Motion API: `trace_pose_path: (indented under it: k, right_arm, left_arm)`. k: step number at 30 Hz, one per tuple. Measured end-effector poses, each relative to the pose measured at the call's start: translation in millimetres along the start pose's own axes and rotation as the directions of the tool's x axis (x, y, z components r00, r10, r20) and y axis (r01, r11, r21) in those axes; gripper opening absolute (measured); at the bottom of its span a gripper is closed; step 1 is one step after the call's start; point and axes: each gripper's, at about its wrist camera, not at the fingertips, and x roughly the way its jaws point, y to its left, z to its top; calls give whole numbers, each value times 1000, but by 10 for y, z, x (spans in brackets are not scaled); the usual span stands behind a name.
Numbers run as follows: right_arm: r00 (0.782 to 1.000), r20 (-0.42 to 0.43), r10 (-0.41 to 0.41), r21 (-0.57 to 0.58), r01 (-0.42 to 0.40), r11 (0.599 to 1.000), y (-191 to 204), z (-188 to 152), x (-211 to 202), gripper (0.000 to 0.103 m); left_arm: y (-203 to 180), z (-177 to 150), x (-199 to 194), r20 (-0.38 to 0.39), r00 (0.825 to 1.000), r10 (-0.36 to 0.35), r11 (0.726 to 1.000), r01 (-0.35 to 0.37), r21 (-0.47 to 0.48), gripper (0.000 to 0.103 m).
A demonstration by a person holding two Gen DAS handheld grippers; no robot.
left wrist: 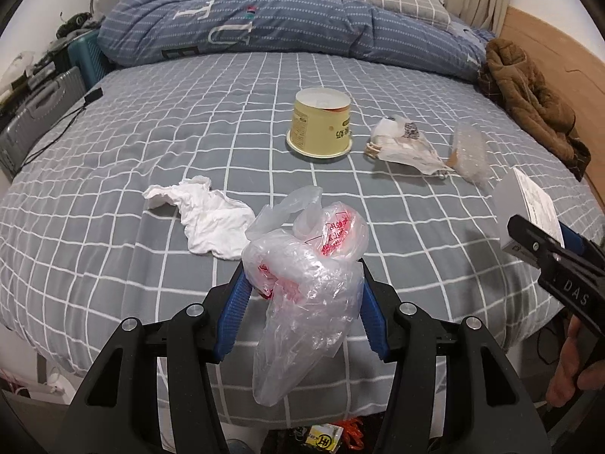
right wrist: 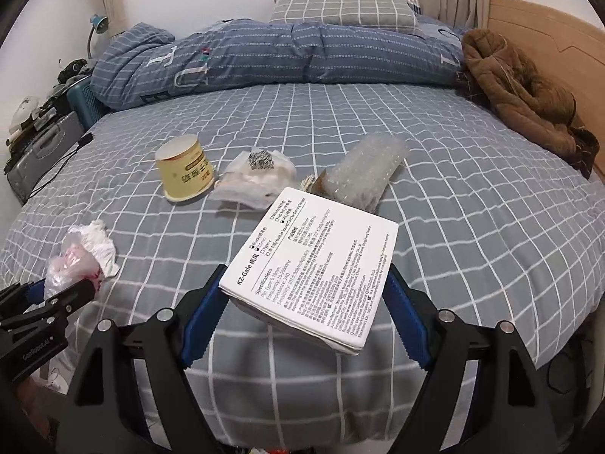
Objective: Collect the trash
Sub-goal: 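Lift the plastic bag and white box and carry both over the bin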
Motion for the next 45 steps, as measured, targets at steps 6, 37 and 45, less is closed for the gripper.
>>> trace_pose_path:
  k: [6, 37, 45]
  right_arm:
    - [999, 32, -10, -34, 11, 999, 66, -148, -211, 77]
    - [999, -39, 7, -59, -10, 998, 10, -1276, -941, 77]
    - [995, -98, -3, -49, -2, 999, -10, -1514, -989, 77]
  left_arm:
    - [-36, -96, -126, 23, 1000, -2, 1000, 2, -8, 53]
    - [-437, -1238, -525, -57, 998, -24, 1000, 25, 17, 52]
    - [-451, -1507, -511, -125, 992, -31, 1000, 31, 3, 52]
